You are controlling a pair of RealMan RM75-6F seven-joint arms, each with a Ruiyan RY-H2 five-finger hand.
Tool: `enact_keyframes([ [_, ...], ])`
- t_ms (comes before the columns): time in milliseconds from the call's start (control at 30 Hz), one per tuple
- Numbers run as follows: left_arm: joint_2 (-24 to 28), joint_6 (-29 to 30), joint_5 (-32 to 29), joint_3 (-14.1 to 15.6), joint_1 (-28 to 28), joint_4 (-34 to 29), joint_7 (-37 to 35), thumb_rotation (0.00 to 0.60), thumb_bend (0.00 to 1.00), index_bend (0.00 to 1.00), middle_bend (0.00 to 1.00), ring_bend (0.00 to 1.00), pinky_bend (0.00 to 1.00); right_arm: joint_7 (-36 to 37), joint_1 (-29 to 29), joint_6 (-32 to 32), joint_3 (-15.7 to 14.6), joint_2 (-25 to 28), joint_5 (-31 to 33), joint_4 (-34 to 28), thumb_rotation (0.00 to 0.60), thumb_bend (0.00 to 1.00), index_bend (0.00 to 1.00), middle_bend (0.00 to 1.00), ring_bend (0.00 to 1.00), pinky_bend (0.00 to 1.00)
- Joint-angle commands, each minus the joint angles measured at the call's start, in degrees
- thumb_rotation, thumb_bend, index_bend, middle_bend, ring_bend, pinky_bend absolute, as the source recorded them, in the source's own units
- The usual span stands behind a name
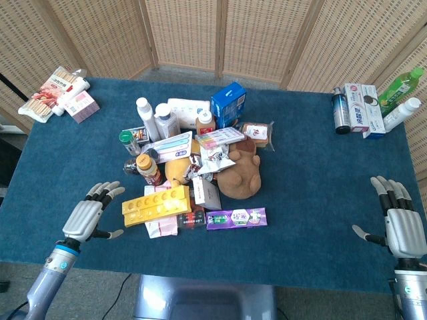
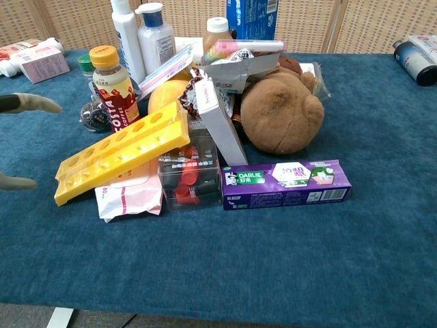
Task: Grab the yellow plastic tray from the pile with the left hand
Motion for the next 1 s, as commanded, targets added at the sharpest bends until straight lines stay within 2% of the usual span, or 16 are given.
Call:
enact_keyframes([
  [33, -2.4, -1.4, -1.6, -1.0, -1.7, 0.1, 1.9, 0.600, 0.00, 0.15, 0.00, 0.00, 0.00, 0.3, 0.0, -0.1, 0.0, 0.1, 0.1, -0.1, 0.600, 0.00, 0.00, 0.00, 0.00, 0.00],
  [367, -8.5, -3.5, -5.3, -2.4, -4.8, 2.9, 5.0, 0.600, 0.00, 0.16, 0.00, 0.00, 0.00, 1.5, 0.1, -0.1, 0.4, 0.3, 0.2, 0.0, 0.600, 0.00, 0.00, 0.00, 0.00, 0.00],
  [567, -12.6, -4.7, -6.2, -3.3, -7.1, 6.9, 5.6, 0.600, 0.00, 0.20, 0.00, 0.00, 0.01, 2.0, 0.1, 0.0, 0.5, 0.5, 0.2, 0.1, 0.600, 0.00, 0.00, 0.00, 0.00, 0.00],
  [600, -13.7, -4.6, -6.2, -3.6, -7.5, 7.9, 5.8, 0.600, 0.00, 0.23, 0.00, 0.00, 0.06, 2.0, 0.1, 0.1, 0.6, 0.5, 0.2, 0.1, 0.600, 0.00, 0.00, 0.00, 0.00, 0.00],
  [667, -16.0, -3.3, -5.8, -4.1, -7.9, 9.7, 6.5, 0.600, 0.00, 0.32, 0.12, 0.12, 0.28, 2.1, 0.1, 0.2, 0.6, 0.5, 0.3, 0.1, 0.600, 0.00, 0.00, 0.00, 0.00, 0.00],
  [700, -17.7, -2.1, -5.3, -4.2, -8.1, 11.2, 7.1, 0.600, 0.00, 0.44, 0.31, 0.30, 0.49, 2.2, 0.1, 0.2, 0.7, 0.6, 0.3, 0.1, 0.600, 0.00, 0.00, 0.00, 0.00, 0.00],
  [733, -18.8, -1.6, -5.1, -4.2, -8.2, 12.2, 7.6, 0.600, 0.00, 0.55, 0.52, 0.49, 0.65, 2.3, 0.1, 0.1, 0.7, 0.6, 0.4, 0.1, 0.600, 0.00, 0.00, 0.00, 0.00, 0.00],
  [800, -20.7, -1.3, -5.4, -4.2, -8.5, 13.9, 8.3, 0.600, 0.02, 0.66, 0.67, 0.63, 0.77, 2.4, 0.1, 0.0, 0.7, 0.7, 0.5, 0.1, 0.600, 0.00, 0.00, 0.00, 0.00, 0.00],
  [867, -21.7, -1.0, -5.7, -4.4, -8.6, 14.5, 8.6, 0.600, 0.05, 0.74, 0.74, 0.69, 0.84, 2.6, 0.1, 0.0, 0.8, 0.7, 0.6, 0.2, 0.600, 0.00, 0.00, 0.00, 0.00, 0.00],
  [1000, -21.8, 1.1, -5.1, -4.3, -8.0, 14.5, 8.4, 0.600, 0.07, 0.78, 0.78, 0.72, 0.87, 2.7, 0.1, 0.1, 0.8, 0.8, 0.6, 0.2, 0.600, 0.00, 0.00, 0.00, 0.00, 0.00],
])
